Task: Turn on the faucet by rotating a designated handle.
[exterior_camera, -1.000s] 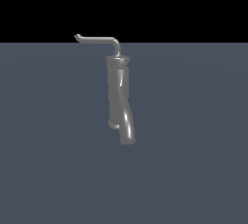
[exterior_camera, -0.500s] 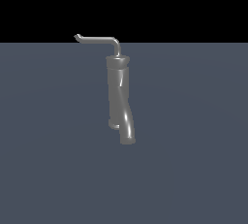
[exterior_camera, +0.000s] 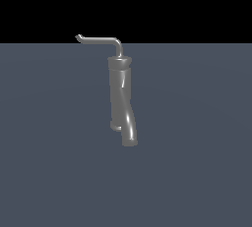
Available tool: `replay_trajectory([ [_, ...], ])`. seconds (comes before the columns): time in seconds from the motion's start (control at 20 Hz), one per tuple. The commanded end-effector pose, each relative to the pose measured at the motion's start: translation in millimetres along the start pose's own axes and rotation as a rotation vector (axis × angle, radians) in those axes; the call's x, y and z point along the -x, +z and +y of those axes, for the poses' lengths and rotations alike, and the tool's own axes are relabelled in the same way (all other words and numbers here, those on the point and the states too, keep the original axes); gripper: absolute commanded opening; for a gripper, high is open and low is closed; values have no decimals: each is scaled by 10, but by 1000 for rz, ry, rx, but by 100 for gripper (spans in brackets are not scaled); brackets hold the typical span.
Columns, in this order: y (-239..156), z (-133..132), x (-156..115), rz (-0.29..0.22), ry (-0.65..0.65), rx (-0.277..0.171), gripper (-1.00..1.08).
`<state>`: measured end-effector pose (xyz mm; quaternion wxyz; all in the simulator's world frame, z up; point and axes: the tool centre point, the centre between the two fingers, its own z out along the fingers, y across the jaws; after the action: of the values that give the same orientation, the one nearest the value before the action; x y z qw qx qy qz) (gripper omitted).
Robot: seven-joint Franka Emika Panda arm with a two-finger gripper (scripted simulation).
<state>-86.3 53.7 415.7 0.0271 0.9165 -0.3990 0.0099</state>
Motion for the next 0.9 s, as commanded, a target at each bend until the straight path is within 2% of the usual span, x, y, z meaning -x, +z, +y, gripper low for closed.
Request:
replay_trajectory([
  [0.0, 82, -114, -35, 0, 56, -1, -100],
  [0.85, 718, -847, -189, -21, 424, -17, -100],
])
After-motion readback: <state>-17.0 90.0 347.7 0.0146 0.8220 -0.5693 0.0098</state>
